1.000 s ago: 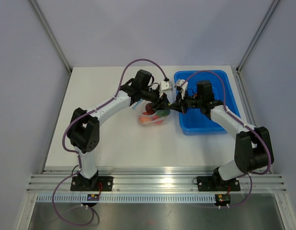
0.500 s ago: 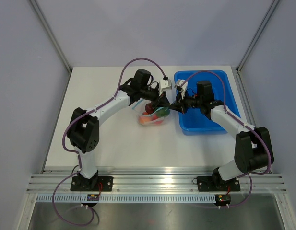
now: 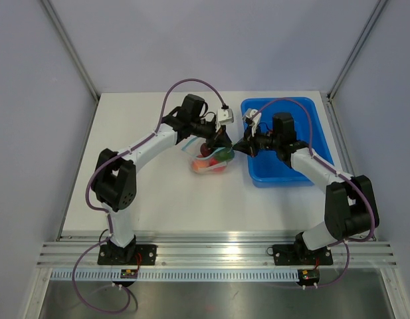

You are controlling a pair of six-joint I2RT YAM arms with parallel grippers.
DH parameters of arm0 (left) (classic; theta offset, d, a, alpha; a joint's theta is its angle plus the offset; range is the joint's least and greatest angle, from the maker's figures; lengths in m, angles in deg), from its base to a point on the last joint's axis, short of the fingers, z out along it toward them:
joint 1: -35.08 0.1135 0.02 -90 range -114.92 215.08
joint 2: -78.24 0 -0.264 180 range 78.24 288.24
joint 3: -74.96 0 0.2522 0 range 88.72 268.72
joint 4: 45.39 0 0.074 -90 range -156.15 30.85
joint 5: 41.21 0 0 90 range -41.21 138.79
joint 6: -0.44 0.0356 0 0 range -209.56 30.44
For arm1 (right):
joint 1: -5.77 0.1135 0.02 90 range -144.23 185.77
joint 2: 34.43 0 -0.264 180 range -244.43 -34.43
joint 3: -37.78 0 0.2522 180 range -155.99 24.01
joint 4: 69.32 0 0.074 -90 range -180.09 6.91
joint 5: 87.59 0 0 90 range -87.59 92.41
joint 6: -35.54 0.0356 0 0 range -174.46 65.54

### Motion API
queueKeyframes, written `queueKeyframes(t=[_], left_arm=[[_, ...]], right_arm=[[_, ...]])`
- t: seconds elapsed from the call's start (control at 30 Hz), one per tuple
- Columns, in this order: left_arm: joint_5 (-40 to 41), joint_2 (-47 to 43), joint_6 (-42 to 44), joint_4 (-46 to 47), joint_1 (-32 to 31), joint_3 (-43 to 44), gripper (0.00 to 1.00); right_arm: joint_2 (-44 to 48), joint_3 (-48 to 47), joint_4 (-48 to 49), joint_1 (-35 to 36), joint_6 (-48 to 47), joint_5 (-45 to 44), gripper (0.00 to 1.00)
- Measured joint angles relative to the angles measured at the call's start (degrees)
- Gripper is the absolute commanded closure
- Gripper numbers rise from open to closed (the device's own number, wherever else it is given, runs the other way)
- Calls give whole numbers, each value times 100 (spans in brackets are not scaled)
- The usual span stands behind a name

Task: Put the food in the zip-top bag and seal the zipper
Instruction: Zip the zipper food storage bag at the center of the board.

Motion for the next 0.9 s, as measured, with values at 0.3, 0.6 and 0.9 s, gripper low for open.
queueKeyframes(t=[0.3, 0.6, 0.9], left_arm=[[-9, -2, 155, -157, 155, -151, 100], [-4, -415, 120, -214, 680, -726, 100], [247, -1182, -11, -280, 1084, -1491, 100]], right_arm=[[109, 448, 772, 0, 640, -632, 100], [151, 463, 874, 17, 970, -1217, 100], [151, 461, 890, 20, 1163, -1521, 100]])
